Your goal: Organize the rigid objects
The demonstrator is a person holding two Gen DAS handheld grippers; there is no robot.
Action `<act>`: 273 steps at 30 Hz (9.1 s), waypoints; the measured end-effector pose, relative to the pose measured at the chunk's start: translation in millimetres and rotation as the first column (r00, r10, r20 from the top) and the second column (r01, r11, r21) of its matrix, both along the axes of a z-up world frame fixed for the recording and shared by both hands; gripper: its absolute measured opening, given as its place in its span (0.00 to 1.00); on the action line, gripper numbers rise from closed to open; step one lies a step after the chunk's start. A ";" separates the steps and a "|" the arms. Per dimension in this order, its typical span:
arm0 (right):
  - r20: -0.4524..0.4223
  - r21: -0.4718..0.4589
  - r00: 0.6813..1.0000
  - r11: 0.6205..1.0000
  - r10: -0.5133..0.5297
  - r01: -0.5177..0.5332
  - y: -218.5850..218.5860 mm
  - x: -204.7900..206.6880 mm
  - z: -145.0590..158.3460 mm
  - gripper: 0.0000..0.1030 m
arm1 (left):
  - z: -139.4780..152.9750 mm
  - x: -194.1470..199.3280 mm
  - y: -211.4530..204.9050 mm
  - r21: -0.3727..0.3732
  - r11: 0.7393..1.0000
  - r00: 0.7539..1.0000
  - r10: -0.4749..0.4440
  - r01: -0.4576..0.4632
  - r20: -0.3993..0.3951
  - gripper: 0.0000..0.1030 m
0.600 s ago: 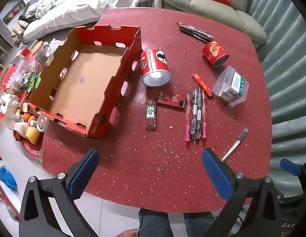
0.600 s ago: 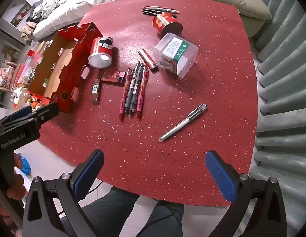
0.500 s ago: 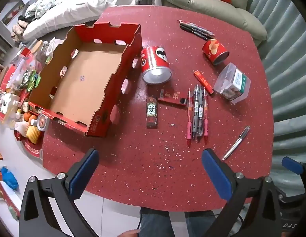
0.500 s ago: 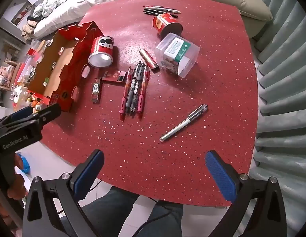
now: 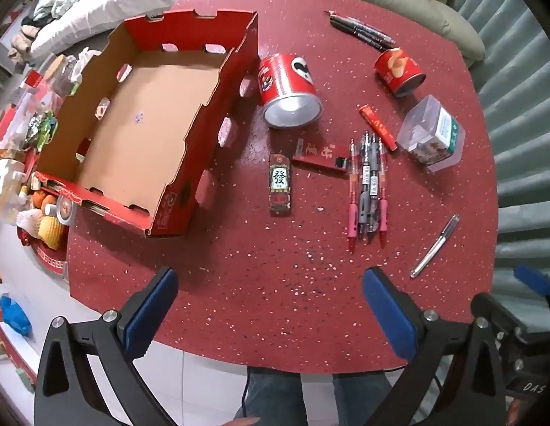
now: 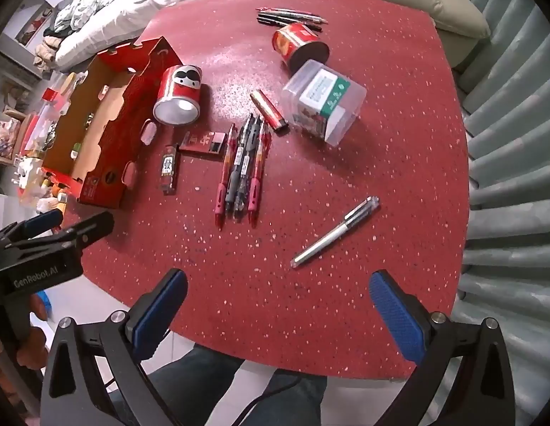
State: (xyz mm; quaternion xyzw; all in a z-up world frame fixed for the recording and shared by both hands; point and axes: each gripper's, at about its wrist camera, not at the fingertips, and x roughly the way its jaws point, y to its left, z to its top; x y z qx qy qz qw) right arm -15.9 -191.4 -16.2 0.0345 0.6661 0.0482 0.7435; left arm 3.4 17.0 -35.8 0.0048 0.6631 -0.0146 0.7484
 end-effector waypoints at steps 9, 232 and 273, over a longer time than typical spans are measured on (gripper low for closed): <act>0.025 -0.023 0.997 0.998 0.067 -0.067 10.1 26.1 -2.9 1.00 | -16.7 17.2 1.6 0.004 1.000 0.998 -0.008 0.008 -0.057 1.00; 0.137 0.199 0.963 0.946 0.232 -0.256 290.0 196.3 40.6 0.11 | -11.1 163.9 246.0 0.079 0.905 0.898 0.400 -0.418 0.182 0.68; 0.038 0.250 0.990 0.958 0.135 -0.140 253.8 234.3 -1.3 0.99 | -111.7 217.3 234.3 -0.020 0.939 0.937 0.344 -0.344 0.053 1.00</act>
